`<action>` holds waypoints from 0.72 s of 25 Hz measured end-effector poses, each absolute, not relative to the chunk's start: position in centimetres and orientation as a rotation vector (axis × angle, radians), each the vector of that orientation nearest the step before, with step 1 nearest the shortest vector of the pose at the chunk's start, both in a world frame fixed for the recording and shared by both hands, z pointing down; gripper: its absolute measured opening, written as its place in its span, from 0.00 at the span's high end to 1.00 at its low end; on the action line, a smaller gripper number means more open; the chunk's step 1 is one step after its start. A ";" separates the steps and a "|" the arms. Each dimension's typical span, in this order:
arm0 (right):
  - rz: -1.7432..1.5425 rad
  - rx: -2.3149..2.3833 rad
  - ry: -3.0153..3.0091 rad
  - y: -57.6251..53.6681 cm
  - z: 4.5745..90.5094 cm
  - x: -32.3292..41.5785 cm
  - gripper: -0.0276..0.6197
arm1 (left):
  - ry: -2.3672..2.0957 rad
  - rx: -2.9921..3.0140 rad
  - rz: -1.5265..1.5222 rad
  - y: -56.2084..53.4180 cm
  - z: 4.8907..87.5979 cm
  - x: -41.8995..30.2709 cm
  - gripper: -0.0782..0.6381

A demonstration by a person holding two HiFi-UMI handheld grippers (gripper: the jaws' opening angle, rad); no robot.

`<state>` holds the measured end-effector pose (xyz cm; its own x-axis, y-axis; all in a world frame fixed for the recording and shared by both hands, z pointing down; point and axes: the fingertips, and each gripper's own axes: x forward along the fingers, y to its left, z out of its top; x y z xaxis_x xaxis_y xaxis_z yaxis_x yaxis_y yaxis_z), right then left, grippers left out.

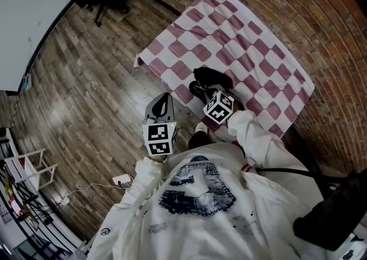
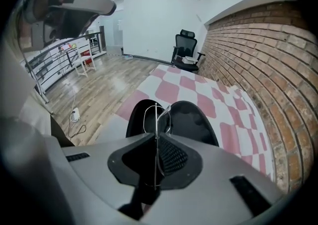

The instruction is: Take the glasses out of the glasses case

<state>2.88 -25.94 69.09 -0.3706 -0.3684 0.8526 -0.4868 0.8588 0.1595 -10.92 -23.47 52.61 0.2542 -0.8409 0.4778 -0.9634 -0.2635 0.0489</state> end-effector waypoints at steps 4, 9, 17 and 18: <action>0.152 0.679 -1.992 -26.1 68.2 3.3 0.90 | -1.649 2.208 0.513 -22.8 52.5 -11.5 0.88; 0.153 0.752 -1.986 -25.5 66.8 3.4 0.90 | -1.633 2.238 0.503 -21.6 51.8 -12.4 0.88; 0.132 0.924 -1.982 -24.6 63.4 4.2 0.91 | -1.610 2.274 0.501 -18.9 50.9 -13.8 0.88; 0.128 0.941 -1.980 -24.5 63.0 4.3 0.91 | -1.607 2.280 0.502 -18.6 50.7 -14.0 0.88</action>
<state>4.30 -24.49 63.04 -0.2945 -0.5654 0.7705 -0.6602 0.7033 0.2638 -13.97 -18.58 50.75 0.3108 -0.8375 0.4494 -0.9445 -0.3252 0.0472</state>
